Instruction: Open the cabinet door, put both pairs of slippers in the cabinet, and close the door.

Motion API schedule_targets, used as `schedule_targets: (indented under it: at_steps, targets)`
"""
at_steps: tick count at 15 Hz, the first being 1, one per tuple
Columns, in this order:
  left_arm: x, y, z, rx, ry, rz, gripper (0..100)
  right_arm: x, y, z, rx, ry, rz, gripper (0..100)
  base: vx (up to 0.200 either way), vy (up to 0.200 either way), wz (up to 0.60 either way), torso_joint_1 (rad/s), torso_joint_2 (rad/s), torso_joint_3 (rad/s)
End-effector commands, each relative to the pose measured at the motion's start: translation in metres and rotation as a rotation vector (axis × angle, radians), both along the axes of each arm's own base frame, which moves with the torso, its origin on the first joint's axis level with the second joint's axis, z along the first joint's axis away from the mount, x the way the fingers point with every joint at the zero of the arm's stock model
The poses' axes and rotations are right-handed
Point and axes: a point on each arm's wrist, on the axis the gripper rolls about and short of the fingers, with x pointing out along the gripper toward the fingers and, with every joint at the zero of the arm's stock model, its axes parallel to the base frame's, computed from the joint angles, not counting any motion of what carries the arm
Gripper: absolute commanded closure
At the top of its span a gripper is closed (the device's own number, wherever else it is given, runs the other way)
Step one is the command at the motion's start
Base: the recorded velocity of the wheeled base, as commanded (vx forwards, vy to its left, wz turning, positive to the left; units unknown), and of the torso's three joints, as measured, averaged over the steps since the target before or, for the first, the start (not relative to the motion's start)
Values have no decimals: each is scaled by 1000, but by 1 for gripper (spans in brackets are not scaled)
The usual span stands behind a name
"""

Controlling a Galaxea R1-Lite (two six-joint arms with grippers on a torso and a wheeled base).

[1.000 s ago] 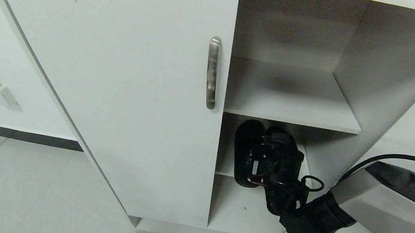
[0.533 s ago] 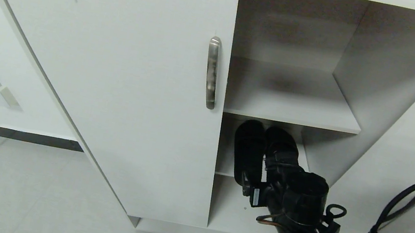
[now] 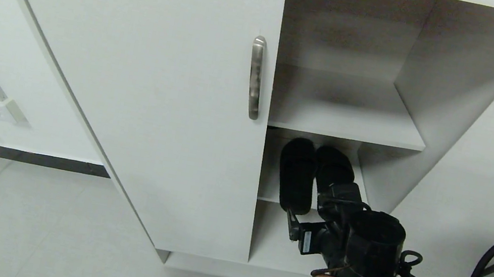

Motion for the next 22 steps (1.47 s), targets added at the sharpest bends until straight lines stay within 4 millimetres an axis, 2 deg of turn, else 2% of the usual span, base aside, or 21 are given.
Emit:
schedule_targets:
  at_steps: [1,2,19,22]
  targets:
    - [0,0,0,0,2,0,100,0,0,0,-1,1,1,0,-200,0,0,-2,2,7]
    - [0,0,0,0,2,0,100,0,0,-1,-3,1,-2,0,-200,0,0,7,-2,7]
    - [0,0,0,-4,1,2,100,-1,-2,-1,-2,-1,-3,0,0,0,0,0,0,0]
    - [0,0,0,-3,1,2,100,-1,-2,-1,-3,-1,-4,0,0,0,0,4,4,131]
